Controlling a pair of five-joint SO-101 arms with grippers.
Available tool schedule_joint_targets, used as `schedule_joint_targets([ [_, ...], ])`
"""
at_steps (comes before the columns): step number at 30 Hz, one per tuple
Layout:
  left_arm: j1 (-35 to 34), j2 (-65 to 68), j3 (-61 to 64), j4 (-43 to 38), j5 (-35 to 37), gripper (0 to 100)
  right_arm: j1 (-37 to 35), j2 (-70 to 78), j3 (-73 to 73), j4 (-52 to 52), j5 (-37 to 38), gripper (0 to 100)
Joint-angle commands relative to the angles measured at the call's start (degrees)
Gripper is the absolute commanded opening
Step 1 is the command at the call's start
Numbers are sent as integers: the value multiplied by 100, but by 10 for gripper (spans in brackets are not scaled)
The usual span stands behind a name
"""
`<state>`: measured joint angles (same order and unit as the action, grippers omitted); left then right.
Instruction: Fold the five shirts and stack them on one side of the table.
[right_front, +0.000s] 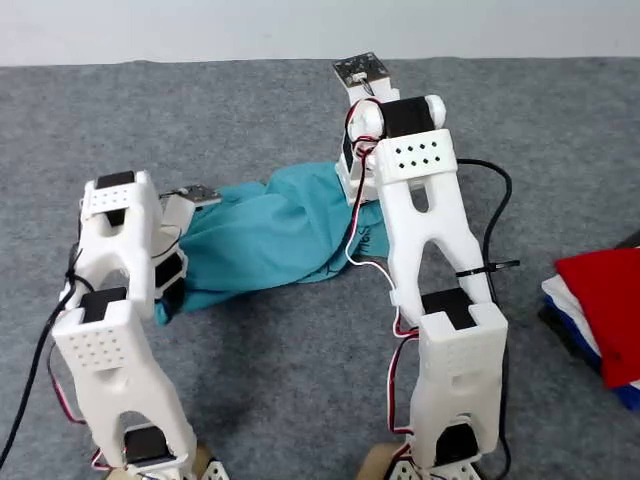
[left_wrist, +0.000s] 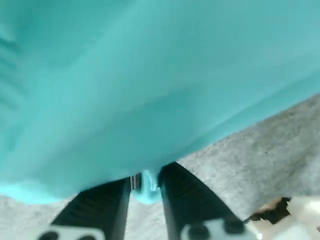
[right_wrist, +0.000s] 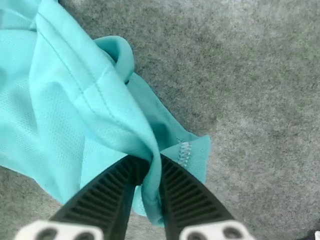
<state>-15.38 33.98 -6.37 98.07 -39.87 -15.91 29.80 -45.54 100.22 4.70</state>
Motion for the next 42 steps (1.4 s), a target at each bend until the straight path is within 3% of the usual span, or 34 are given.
schedule_joint_targets([
  [1, 0, -967, -497, 246, 176, 1, 259, -787, -97, 189, 70, 9],
  [10, 651, -4519, -637, 193, 879, 2, 857, -2132, -88, 198, 308, 9],
  [17, 1037, -5969, -673, 185, 1662, 2, 1218, -2958, -62, 207, 633, 9],
  [29, 879, -6673, -2466, -18, 2356, 2, 1833, -4655, -62, 224, 993, 9],
  [36, 879, -6673, -3873, -18, 2356, 2, 1842, -5815, -62, 189, 1002, 9],
  [42, 870, -6673, -5165, -18, 2321, 2, 1851, -6413, -62, 180, 1468, 9],
])
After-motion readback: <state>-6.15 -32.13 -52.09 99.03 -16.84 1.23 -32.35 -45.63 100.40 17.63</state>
